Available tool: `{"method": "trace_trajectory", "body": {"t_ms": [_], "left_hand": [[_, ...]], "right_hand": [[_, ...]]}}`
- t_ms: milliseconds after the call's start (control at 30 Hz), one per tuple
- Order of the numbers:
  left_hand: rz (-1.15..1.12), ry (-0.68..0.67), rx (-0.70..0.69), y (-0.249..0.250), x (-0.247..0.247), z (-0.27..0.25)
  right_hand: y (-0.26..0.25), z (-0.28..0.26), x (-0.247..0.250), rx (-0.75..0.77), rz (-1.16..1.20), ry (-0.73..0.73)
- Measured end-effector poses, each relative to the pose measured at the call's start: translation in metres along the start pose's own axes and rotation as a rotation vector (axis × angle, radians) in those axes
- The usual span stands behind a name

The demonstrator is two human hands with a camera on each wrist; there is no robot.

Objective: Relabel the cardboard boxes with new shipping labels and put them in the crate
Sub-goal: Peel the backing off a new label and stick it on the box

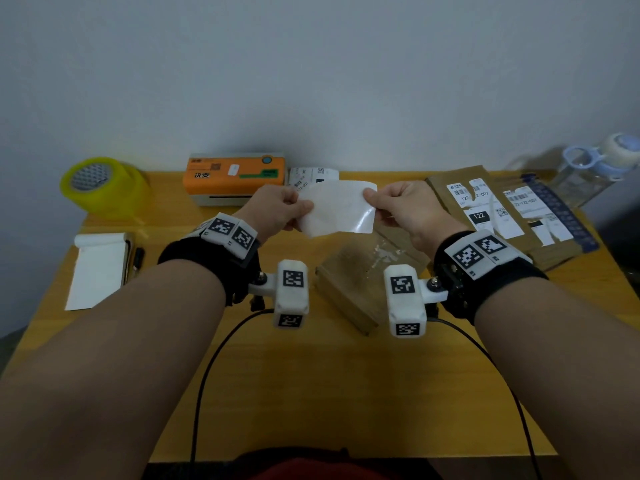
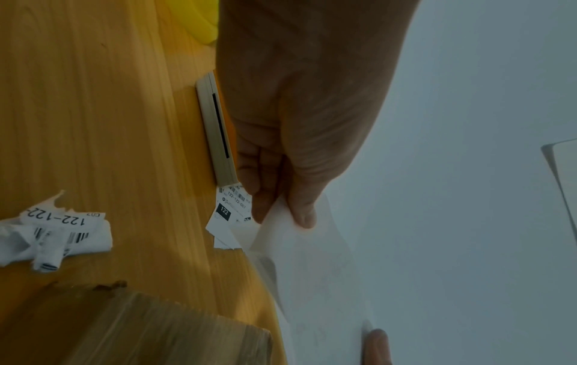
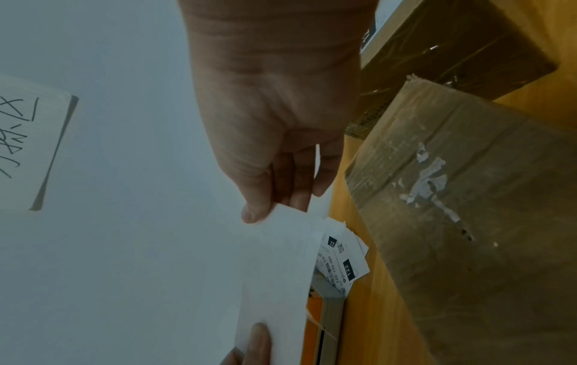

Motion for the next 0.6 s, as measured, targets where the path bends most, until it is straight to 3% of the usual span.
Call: {"method": "trace_trajectory", "body": {"t_ms": [200, 333, 467, 600], "left_hand": [[0.052, 0.027, 0.007, -0.010, 0.010, -0.003], [0.230, 0.128, 0.009, -0.017, 0.019, -0.001], [0.395, 0.246, 0.060, -0.025, 0.025, 0.001], [0.527, 0.280, 0.158, -0.035, 0.030, 0.002]], "right_hand": [[0.005, 0.003, 0.014, -0.005, -0.039, 0.016], [0.011, 0.005, 0.019, -0.015, -0.058, 0.051], [0.014, 0.009, 0.017, -0.005, -0.039, 0.135], [0.012, 0.008, 0.015, 0.019, -0.049, 0.196]]}}
Point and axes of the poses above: each hand's wrist, its own z-axis towards the middle knuckle, its own x-axis out of the back of the hand, y = z × x, the point moved 10 cm from there along z, towards the middle knuckle, and after that the axes turned 1 degree about x, right-handed, at the moved point
